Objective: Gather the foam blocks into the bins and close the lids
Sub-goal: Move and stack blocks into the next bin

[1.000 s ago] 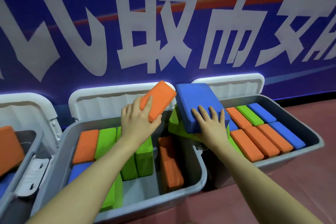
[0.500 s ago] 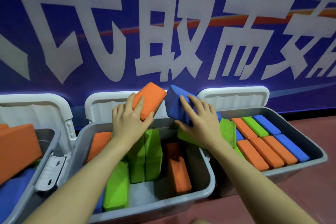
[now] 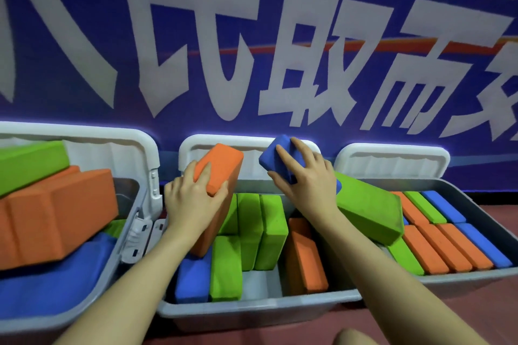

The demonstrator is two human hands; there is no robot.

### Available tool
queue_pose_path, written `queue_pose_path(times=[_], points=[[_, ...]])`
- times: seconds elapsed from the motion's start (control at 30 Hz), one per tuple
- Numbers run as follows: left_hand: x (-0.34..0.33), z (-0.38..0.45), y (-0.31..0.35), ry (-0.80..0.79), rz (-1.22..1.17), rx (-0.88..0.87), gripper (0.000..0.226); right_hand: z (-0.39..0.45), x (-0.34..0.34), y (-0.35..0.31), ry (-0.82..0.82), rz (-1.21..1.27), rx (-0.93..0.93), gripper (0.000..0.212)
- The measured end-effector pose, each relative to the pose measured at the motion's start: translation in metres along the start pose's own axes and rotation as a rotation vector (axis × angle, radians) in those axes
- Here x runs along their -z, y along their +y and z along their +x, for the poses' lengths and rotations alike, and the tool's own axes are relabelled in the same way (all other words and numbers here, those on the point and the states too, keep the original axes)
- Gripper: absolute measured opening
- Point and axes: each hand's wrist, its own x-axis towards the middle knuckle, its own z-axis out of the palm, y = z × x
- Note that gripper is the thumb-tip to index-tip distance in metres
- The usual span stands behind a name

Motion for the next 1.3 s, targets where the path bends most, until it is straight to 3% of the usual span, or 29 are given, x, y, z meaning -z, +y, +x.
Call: queue_pose_path(times=[0.17, 0.3, 0.4, 0.53, 0.77, 1.07, 1.3], points=[[0.004, -0.003, -0.014, -0.065, 0.029, 0.033, 0.064, 0.001, -0.013, -0.037, -0.156, 0.116, -0.150, 0.050], [0.007, 0.002, -0.020, -0.109, 0.172, -0.018, 0.065, -0.015, -0.028, -0.051, -0.447, 0.139, -0.300, 0.051], [0.011, 0.011, -0.022, -0.142, 0.270, -0.083, 0.065, -0.018, -0.032, -0.054, -0.502, 0.145, -0.331, 0.054], [0.023, 0.025, -0.011, -0.232, 0.352, -0.124, 0.051, -0.010, -0.034, -0.050, -0.618, 0.159, -0.251, 0.061], [0.021, 0.023, -0.007, -0.402, 0.418, -0.184, 0.064, -0.006, -0.027, -0.025, -0.850, 0.198, 0.005, 0.082], [0.029, 0.039, 0.005, -0.615, 0.417, -0.133, 0.070, -0.018, -0.017, -0.015, -0.904, 0.328, 0.058, 0.093], [0.029, 0.022, 0.039, -0.380, 0.348, -0.084, 0.060, -0.030, 0.009, -0.004, -0.697, 0.303, -0.255, 0.071]])
